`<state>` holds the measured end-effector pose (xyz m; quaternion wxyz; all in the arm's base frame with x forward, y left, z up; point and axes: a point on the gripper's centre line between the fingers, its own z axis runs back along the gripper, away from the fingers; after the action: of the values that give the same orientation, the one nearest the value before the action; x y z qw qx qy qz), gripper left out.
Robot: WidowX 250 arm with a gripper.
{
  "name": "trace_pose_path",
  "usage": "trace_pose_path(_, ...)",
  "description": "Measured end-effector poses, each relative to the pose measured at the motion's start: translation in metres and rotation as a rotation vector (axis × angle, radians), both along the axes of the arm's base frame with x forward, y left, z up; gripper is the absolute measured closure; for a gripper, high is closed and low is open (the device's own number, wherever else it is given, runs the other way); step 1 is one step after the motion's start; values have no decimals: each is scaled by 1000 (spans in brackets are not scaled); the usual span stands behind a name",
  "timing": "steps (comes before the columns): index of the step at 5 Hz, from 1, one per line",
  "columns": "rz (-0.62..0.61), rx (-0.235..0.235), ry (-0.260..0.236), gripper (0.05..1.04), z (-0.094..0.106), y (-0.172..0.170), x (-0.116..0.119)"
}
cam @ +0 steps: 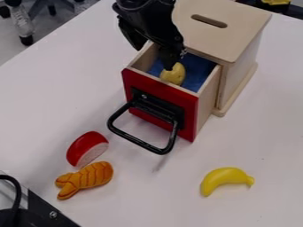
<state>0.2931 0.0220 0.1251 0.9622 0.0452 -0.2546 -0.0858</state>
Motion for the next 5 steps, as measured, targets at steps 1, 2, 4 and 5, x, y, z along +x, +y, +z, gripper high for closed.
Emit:
trace_pose_path(1,4,-4,29,85,-8,0,-3)
trace_pose_path(2,21,-62,74,85,-16,-6,4)
trace_pose_path(4,73,-70,163,85,-34,-12,23)
trace_pose_path(5,85,-73,189,85,-44,-12,28)
